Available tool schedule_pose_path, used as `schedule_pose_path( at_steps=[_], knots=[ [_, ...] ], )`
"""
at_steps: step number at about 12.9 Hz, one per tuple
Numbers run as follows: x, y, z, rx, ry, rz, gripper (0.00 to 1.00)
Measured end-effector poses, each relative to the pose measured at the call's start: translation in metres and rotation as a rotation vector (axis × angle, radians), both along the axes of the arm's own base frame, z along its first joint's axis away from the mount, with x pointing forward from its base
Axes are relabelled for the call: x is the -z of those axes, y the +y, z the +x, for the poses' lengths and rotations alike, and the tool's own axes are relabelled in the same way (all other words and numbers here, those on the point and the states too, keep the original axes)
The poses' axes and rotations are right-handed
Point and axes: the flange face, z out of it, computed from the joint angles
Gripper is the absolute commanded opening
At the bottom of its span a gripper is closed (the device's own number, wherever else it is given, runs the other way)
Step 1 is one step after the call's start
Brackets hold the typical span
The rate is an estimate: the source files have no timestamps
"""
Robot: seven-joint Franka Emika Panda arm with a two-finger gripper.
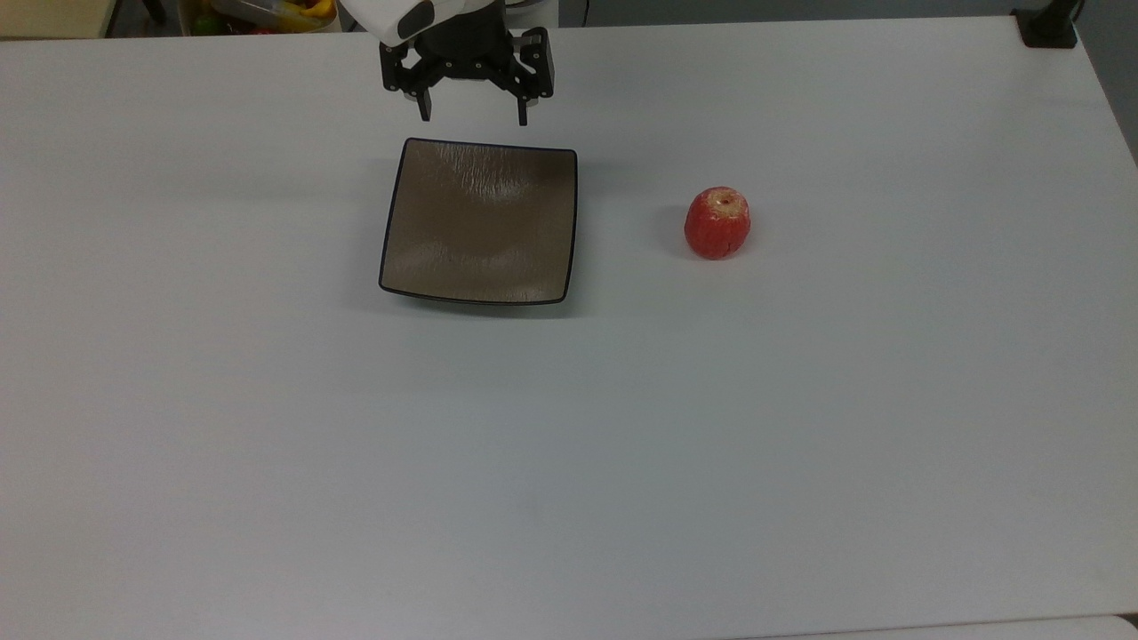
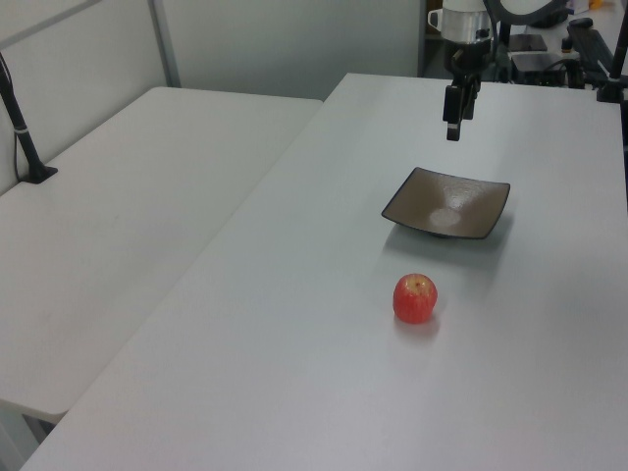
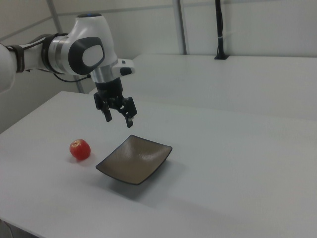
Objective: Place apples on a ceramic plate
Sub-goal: 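Move the open gripper over the red apple and lower it, then close the gripper around the red apple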
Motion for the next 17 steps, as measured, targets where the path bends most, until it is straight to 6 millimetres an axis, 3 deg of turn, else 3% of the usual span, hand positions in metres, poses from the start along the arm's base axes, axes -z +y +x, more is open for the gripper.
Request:
schedule_pose_path(
  at_steps=[2,5,12,14,17],
  knots=[
    [0.007,0.006,-0.001,-0.011,0.015,-0.001,1.0],
    [0.017,0.041,-0.003,-0.072,0.032,0.001,1.0],
    [0.051,0.18,-0.016,-0.154,-0.017,0.043,1.0],
    [0.069,0.211,-0.019,-0.164,-0.016,0.055,1.0],
    [0.114,0.251,-0.017,-0.186,-0.024,0.052,1.0]
  ],
)
